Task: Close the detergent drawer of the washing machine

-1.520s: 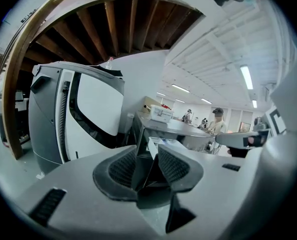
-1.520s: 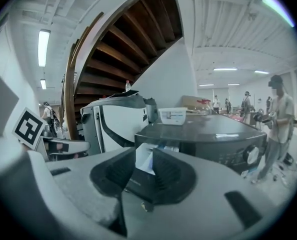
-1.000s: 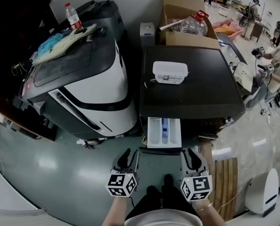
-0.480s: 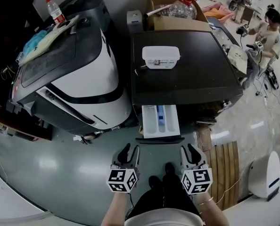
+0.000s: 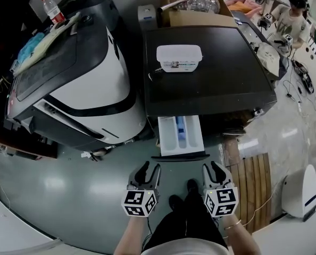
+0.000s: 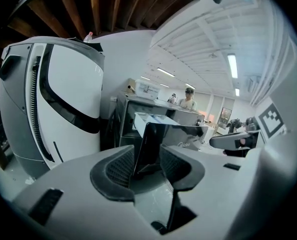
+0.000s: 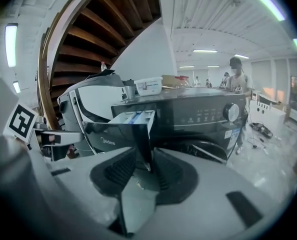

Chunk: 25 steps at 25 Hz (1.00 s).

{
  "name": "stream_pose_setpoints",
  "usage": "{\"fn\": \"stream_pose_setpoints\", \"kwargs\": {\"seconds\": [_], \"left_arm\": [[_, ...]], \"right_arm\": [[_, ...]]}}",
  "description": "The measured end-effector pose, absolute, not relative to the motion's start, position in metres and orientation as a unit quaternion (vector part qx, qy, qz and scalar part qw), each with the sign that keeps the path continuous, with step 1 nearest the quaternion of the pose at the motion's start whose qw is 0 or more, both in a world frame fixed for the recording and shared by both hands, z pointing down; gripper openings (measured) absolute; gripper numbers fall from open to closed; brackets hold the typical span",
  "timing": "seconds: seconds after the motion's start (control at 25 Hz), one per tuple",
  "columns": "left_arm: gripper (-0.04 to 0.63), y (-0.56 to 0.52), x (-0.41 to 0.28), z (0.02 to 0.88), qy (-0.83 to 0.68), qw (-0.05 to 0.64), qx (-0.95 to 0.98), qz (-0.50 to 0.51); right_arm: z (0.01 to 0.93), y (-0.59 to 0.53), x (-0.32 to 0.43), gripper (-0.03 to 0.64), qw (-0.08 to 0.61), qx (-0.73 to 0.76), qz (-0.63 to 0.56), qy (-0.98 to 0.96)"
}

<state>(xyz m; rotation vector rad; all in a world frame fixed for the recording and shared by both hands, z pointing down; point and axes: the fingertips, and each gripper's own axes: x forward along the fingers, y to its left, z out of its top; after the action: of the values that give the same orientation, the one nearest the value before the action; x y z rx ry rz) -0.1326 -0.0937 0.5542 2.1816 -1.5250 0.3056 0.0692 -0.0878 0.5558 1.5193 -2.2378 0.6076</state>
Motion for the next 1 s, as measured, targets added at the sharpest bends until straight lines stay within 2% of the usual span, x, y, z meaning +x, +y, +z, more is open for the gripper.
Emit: {"fn": "stream_pose_setpoints", "kwargs": {"seconds": [1.0], "left_arm": [[0.153,-0.109,-0.119,0.569,-0.542,0.237,0.797,0.122]], "right_arm": [[0.574,-0.109,0.058,0.098,0.226,0.512,0.200,-0.804]]}}
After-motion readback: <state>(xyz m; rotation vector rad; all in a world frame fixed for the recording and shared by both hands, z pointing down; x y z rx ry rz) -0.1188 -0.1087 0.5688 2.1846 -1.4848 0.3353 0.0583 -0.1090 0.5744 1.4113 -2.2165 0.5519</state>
